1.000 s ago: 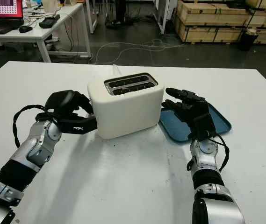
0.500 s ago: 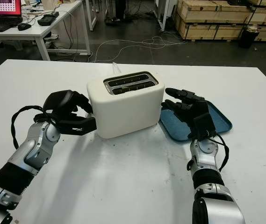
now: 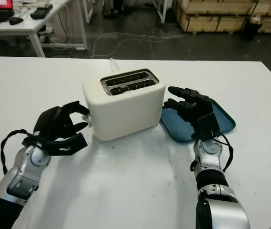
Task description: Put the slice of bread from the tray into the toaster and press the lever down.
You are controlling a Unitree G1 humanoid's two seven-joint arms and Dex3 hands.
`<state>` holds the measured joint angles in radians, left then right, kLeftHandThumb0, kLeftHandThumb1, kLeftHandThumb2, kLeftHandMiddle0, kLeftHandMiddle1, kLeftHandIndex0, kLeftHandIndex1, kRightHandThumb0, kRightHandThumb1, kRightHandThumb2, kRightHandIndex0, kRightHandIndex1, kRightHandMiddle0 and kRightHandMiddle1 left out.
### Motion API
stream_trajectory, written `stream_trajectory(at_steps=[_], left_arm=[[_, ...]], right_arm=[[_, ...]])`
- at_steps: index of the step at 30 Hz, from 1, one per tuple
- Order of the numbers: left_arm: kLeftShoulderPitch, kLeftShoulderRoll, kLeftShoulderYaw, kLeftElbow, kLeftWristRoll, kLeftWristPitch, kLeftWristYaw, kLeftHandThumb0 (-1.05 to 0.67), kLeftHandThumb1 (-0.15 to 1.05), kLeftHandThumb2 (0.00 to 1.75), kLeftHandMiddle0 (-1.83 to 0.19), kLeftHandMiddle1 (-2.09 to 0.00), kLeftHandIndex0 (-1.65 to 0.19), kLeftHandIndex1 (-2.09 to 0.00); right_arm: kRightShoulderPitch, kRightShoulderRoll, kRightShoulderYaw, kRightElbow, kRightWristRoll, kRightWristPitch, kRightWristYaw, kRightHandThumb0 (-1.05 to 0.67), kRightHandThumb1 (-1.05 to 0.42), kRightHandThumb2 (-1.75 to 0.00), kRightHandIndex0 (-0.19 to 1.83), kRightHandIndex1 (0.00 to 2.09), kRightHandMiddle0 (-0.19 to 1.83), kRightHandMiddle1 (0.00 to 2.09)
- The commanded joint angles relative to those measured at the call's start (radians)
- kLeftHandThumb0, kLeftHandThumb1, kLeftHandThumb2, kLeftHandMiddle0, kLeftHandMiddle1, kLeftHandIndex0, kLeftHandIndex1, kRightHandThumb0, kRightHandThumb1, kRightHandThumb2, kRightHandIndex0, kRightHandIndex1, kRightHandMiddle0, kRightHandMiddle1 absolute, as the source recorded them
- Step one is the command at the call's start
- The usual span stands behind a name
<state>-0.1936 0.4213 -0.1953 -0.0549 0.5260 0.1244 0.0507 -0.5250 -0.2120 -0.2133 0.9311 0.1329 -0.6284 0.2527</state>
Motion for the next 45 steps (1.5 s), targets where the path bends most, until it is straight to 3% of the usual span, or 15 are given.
stream_trajectory(at_steps=[1, 14, 21, 25, 28, 30, 35, 45], left_arm=[[-0.011, -0.002, 0.013, -0.072, -0.016, -0.076, -0.007, -0.43, 0.89, 0.02, -0.75, -1.51, -0.62, -1.3], [-0.034, 0.023, 0.129, -0.136, 0.04, -0.077, 0.023, -0.44, 0.84, 0.0, -0.81, -1.46, -0.66, -1.25], [-0.015, -0.018, 0.249, -0.163, -0.076, -0.149, 0.068, -0.4, 0.88, 0.01, -0.72, -1.46, -0.61, -1.15], [-0.028, -0.022, 0.323, -0.164, -0.155, -0.198, 0.07, -0.4, 0.92, 0.02, -0.64, -1.47, -0.58, -1.06], [-0.051, -0.024, 0.355, -0.159, -0.197, -0.218, 0.066, -0.37, 0.91, 0.01, -0.66, -1.34, -0.64, -0.92], [-0.063, -0.013, 0.361, -0.161, -0.203, -0.205, 0.05, -0.38, 0.91, 0.0, -0.69, -1.29, -0.68, -0.85], [-0.096, 0.021, 0.368, -0.164, -0.203, -0.156, -0.014, -0.47, 0.88, 0.0, -0.74, -1.23, -0.78, -0.63], [-0.192, 0.153, 0.357, -0.153, -0.199, -0.043, -0.195, -0.43, 0.82, 0.0, -0.74, -1.12, -0.85, -0.5]], right_arm=[[-0.017, 0.0, -0.004, 0.001, 0.007, -0.016, 0.001, -0.36, -0.82, 0.0, 1.28, 0.03, 1.11, 0.0], [-0.018, 0.001, -0.005, 0.003, 0.012, -0.018, 0.009, -0.38, -0.83, 0.0, 1.29, 0.03, 1.12, 0.0], [-0.049, -0.04, -0.007, -0.008, -0.017, -0.015, -0.036, -0.39, -0.84, 0.0, 1.24, 0.0, 1.1, 0.01], [-0.114, -0.072, -0.015, 0.007, -0.016, 0.021, -0.052, -0.58, -0.82, 0.0, 1.29, 0.03, 1.2, 0.05], [-0.178, -0.091, -0.018, 0.042, -0.014, 0.064, -0.058, -0.91, -0.83, 0.0, 1.38, 0.09, 1.33, 0.1], [-0.22, -0.101, -0.022, 0.07, -0.005, 0.074, -0.039, -1.01, -0.84, -0.01, 1.42, 0.13, 1.38, 0.12], [-0.317, -0.136, -0.023, 0.142, -0.01, 0.098, 0.008, -1.05, -0.86, -0.01, 1.53, 0.19, 1.44, 0.13], [-0.457, -0.238, 0.095, 0.243, -0.145, 0.158, 0.117, -1.05, -0.79, 0.0, 1.5, 0.2, 1.44, 0.11]])
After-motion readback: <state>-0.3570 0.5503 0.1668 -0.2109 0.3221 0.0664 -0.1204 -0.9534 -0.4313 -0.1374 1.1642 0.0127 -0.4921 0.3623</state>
